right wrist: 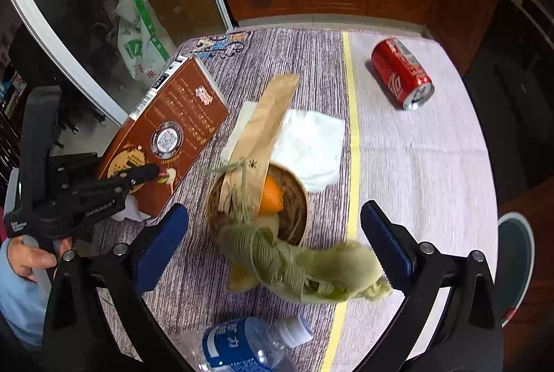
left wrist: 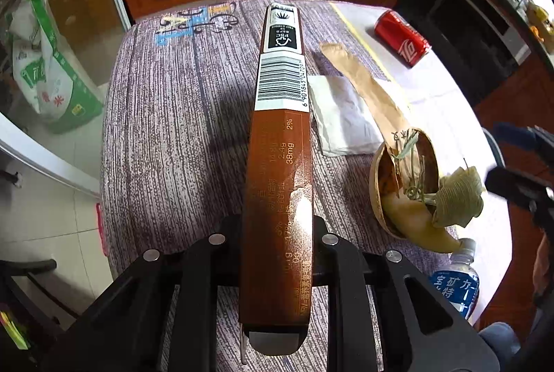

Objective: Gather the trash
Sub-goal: 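Grasp the long brown snack stick box with the left tool, then grasp the tan paper strip with the right tool while the left tool holds the box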

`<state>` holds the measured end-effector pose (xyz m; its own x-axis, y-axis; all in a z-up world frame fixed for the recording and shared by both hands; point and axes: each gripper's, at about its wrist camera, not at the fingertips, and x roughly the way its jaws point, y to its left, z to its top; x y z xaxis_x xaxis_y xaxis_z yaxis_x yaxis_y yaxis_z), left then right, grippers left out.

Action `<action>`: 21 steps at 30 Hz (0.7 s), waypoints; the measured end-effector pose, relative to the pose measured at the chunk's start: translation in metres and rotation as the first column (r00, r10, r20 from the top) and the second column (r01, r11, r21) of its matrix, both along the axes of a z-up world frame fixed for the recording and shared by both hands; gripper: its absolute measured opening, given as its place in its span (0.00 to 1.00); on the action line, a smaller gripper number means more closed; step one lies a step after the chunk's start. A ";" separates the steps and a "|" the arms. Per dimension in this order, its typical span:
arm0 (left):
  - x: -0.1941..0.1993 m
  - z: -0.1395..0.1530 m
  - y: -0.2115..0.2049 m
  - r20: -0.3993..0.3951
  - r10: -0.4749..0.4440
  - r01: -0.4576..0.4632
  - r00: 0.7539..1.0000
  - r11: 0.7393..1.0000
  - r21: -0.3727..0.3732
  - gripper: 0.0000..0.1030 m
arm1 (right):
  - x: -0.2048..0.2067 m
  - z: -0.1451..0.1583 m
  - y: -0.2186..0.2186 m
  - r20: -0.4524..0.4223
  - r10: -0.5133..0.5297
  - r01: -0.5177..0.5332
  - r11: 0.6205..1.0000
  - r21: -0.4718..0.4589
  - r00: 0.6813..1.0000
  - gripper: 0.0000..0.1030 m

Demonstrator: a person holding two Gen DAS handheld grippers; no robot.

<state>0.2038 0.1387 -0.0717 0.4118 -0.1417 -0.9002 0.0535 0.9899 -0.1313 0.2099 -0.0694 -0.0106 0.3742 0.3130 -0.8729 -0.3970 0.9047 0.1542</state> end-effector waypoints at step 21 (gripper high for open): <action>-0.002 -0.009 0.006 0.041 0.030 -0.027 0.999 0.997 -0.076 0.17 | 0.072 -0.061 0.041 -0.169 0.046 -0.028 0.994 0.108 0.985 0.24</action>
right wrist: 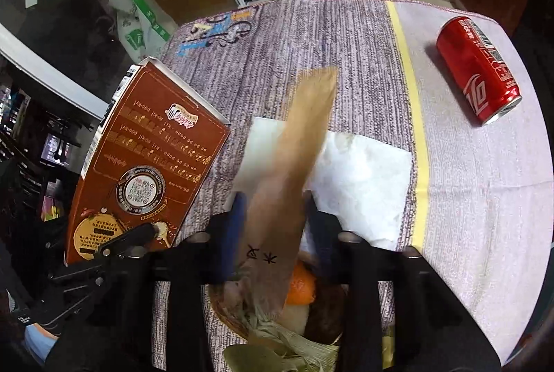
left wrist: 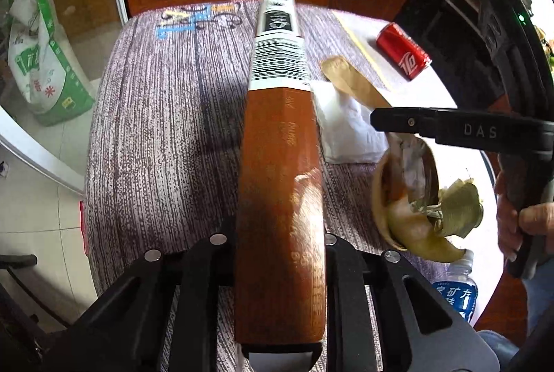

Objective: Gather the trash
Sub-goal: 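Grasp the tan paper strip with the right tool while the left tool holds the box, then carry the box and paper strip over the teal bin and open both tools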

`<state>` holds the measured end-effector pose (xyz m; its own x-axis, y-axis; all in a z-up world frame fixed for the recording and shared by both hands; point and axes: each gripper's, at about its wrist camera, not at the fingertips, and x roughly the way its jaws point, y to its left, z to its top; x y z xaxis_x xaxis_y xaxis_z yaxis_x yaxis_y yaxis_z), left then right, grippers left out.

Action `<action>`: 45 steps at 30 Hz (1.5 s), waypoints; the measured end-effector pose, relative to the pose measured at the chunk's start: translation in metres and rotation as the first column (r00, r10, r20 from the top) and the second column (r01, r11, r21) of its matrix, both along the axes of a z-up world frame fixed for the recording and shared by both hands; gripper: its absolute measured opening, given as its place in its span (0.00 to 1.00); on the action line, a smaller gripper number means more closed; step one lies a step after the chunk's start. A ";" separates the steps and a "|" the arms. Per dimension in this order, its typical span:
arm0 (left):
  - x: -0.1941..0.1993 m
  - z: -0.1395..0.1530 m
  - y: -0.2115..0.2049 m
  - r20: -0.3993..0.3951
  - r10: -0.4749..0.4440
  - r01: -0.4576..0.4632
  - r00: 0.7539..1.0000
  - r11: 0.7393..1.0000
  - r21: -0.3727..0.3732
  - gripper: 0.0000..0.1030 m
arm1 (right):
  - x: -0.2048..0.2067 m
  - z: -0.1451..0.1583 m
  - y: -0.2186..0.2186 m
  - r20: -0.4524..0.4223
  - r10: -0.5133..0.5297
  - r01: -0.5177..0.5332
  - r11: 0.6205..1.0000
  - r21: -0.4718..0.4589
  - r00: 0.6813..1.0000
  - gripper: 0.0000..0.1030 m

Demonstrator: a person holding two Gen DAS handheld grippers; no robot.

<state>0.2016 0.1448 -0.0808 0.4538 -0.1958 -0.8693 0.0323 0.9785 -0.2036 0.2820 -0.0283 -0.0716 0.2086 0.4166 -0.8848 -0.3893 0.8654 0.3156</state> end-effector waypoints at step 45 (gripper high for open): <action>-0.035 0.097 -0.346 0.129 -0.485 0.487 0.865 0.873 0.018 0.16 | -0.149 0.063 -0.392 0.130 -0.543 0.525 0.837 0.151 0.829 0.06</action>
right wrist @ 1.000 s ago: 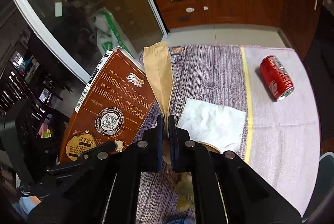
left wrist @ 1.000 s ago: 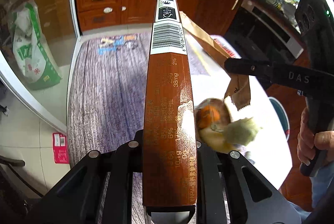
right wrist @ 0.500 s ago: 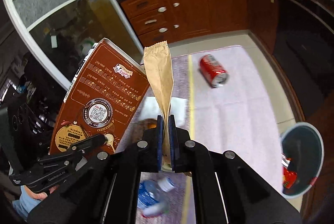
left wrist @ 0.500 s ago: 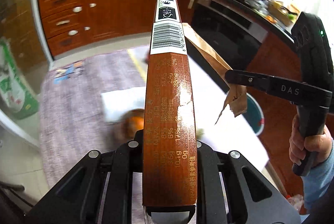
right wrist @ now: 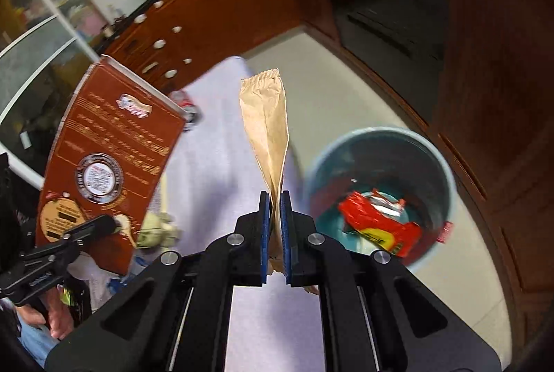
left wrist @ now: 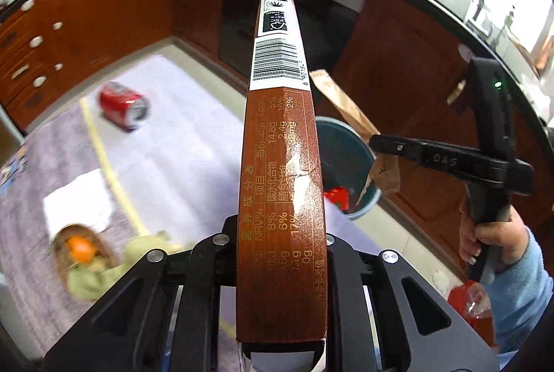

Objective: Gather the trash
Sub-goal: 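Carry the box and paper strip over the teal bin and open both tools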

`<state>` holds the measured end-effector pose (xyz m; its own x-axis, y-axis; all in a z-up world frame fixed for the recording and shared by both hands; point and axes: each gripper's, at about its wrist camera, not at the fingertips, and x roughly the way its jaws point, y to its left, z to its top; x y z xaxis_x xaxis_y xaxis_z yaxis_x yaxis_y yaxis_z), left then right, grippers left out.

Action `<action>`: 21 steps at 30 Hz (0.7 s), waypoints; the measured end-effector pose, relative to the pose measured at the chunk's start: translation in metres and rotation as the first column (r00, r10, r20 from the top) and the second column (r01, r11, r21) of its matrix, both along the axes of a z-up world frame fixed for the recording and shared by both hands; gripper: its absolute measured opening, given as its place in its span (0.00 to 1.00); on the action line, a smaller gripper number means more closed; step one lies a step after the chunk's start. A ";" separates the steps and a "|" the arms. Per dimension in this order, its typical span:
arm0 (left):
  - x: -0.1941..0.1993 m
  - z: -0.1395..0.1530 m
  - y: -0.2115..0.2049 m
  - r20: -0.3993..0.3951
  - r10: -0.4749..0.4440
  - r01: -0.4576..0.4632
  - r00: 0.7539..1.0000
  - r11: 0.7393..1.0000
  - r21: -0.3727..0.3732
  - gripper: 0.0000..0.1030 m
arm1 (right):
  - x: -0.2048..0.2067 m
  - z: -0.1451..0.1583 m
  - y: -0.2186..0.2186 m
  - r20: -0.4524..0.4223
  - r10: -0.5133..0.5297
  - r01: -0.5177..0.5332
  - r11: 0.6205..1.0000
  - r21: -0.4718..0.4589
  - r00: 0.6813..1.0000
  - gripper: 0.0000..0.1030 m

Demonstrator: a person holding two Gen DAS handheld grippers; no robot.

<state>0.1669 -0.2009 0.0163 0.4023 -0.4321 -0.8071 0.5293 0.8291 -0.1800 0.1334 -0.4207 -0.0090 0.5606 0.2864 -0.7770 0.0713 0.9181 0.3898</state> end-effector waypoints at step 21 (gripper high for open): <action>0.037 -0.052 -0.097 -0.107 -0.123 0.130 0.987 0.990 0.061 0.16 | 0.027 -0.117 -0.068 -0.247 -0.105 0.122 0.991 0.052 0.963 0.45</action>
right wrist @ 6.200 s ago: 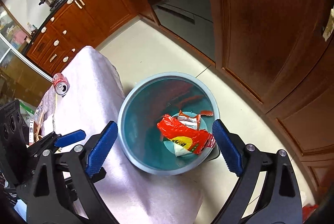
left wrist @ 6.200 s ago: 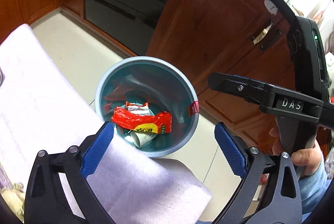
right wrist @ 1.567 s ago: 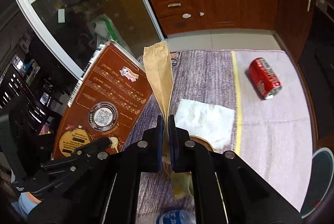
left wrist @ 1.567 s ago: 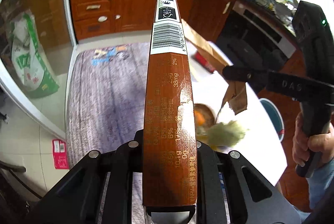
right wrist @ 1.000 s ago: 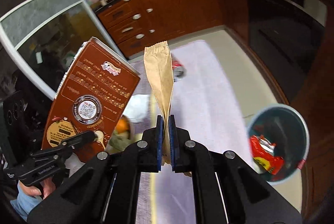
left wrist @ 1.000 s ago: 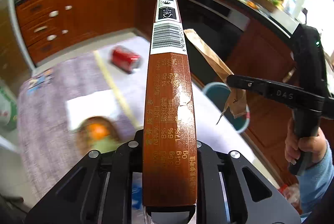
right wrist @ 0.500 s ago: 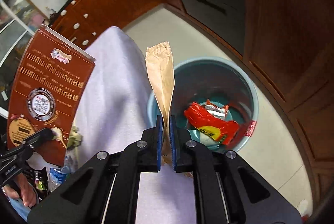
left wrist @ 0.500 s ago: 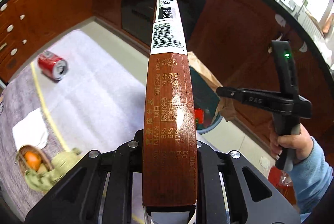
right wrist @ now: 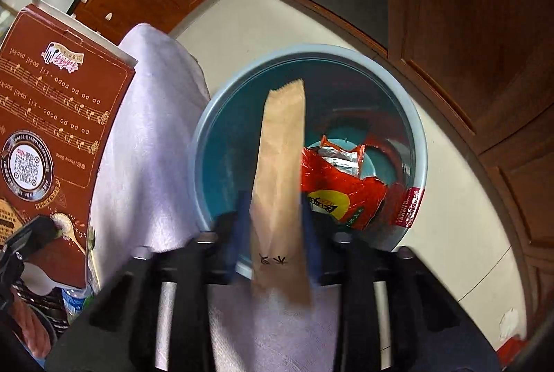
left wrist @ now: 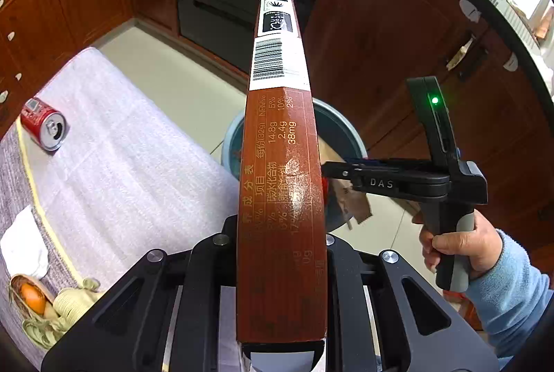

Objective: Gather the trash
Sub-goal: 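Carry the box and paper strip over the teal bin and open both tools, then move both tools back over the table toward the water bottle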

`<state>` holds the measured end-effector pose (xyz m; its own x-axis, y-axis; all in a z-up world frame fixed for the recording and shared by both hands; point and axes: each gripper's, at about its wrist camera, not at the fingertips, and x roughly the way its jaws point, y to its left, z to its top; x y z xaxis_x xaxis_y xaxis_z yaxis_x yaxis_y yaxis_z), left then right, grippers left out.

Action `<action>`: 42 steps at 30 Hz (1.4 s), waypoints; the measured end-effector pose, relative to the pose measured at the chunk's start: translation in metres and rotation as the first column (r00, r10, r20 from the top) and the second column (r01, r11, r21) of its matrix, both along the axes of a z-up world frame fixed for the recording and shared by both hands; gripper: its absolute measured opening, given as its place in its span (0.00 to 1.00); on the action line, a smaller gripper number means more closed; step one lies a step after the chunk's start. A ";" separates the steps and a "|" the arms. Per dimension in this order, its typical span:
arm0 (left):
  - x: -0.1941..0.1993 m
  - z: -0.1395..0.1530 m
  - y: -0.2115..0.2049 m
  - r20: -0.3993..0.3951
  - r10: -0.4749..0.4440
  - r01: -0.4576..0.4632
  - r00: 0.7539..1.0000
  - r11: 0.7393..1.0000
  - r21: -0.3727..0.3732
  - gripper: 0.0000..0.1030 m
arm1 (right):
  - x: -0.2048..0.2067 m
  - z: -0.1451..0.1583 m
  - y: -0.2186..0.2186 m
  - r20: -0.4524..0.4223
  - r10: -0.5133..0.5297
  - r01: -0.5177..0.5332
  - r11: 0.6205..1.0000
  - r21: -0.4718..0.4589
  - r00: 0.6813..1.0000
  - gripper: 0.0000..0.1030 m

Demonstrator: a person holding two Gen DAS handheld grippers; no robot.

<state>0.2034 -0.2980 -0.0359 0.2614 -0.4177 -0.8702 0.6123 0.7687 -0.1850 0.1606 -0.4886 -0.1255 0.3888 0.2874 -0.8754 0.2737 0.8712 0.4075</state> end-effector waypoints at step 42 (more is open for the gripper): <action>-0.007 -0.019 -0.022 -0.048 0.005 -0.004 0.999 1.000 0.022 0.91 | -0.034 0.047 -0.023 0.039 -0.044 0.045 0.999 -0.005 0.998 0.94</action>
